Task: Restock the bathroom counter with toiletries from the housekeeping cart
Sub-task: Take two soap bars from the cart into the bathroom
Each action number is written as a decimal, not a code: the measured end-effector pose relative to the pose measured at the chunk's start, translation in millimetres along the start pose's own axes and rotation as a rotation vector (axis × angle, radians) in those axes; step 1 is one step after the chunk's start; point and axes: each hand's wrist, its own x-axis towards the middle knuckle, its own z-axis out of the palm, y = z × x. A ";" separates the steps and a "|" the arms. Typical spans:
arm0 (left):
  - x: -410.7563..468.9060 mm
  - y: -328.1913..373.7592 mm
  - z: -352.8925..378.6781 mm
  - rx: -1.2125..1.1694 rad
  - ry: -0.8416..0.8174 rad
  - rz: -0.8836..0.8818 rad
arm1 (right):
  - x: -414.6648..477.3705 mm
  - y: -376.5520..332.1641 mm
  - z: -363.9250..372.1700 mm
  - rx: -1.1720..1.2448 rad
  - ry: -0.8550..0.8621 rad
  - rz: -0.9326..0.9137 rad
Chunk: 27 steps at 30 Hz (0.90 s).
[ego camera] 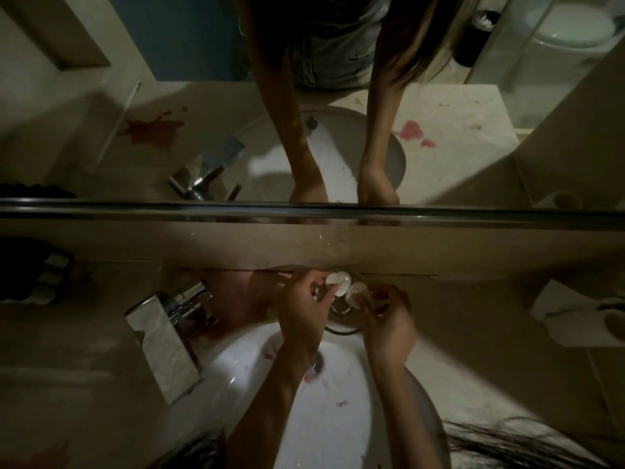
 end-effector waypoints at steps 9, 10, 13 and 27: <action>-13.4 14.9 -24.9 0.013 -0.061 -0.049 | -3.8 -6.7 -21.1 0.093 -0.032 0.011; -17.0 16.3 -30.4 0.029 -0.056 -0.044 | -6.4 -7.8 -26.0 0.108 -0.030 0.015; -31.4 22.0 -48.7 0.055 -0.039 -0.019 | -20.1 -10.9 -42.5 0.145 -0.031 0.009; -140.0 55.5 -164.0 -0.018 -0.069 0.052 | -140.5 -20.8 -140.4 0.297 -0.129 -0.190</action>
